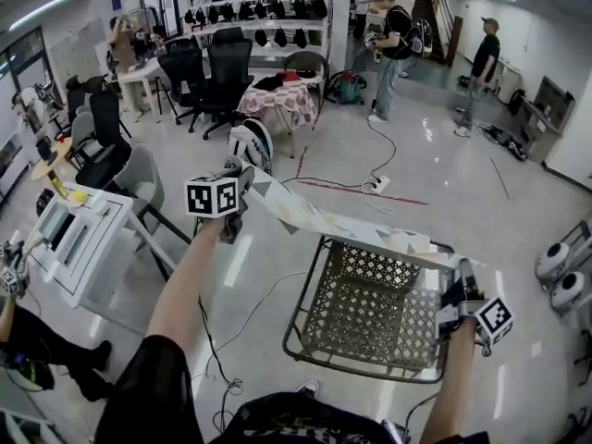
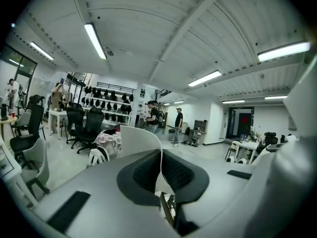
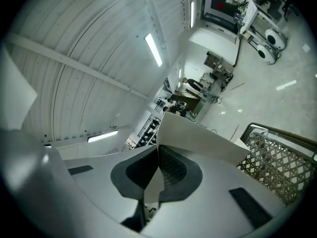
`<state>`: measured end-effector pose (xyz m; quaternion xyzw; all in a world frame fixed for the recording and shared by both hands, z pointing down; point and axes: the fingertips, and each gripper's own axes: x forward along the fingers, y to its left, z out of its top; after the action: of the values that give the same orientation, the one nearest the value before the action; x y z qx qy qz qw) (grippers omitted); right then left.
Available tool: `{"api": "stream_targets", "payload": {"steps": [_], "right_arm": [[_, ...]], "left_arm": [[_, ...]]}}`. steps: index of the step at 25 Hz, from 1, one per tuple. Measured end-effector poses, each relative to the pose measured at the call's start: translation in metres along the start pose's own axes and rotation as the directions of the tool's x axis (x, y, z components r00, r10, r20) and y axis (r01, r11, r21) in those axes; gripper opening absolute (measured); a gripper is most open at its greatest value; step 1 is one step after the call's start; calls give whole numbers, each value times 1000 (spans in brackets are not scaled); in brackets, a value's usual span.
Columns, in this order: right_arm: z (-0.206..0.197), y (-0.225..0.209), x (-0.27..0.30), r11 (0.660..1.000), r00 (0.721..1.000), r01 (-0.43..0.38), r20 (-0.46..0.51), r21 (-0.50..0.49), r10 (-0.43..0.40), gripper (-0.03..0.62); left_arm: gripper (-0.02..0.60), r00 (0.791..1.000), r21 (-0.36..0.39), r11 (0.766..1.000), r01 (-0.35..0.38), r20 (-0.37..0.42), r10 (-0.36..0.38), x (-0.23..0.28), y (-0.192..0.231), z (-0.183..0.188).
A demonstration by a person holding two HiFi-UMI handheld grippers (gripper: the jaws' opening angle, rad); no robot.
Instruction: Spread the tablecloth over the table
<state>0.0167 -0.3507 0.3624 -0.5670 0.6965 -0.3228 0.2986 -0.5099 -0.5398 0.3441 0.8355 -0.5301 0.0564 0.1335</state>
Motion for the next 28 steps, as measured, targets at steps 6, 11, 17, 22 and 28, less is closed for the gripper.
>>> {"api": "stream_targets", "payload": {"steps": [6,11,17,22,28], "right_arm": [[4,-30,-51,995,996,80,39,58,-83,15],[11,-68,-98,989,989,135,49,61,-138,15],[17,-103,-158,977,977,212,-10,9,-212,15],[2,-134,-221,963,957,266,-104,-42,-269,15],[-47,-162,-272,960,931,276,-234,-48,-279,15]], "left_arm": [[21,992,-136,982,128,2,-129,-28,-47,-42],[21,984,-232,963,141,-71,-161,-40,-92,-121],[21,973,-234,967,101,-180,-145,-71,-159,-204],[21,958,-212,976,54,-266,-111,-113,-218,-268],[20,935,-270,961,-62,-354,-39,-173,-256,-359]]}}
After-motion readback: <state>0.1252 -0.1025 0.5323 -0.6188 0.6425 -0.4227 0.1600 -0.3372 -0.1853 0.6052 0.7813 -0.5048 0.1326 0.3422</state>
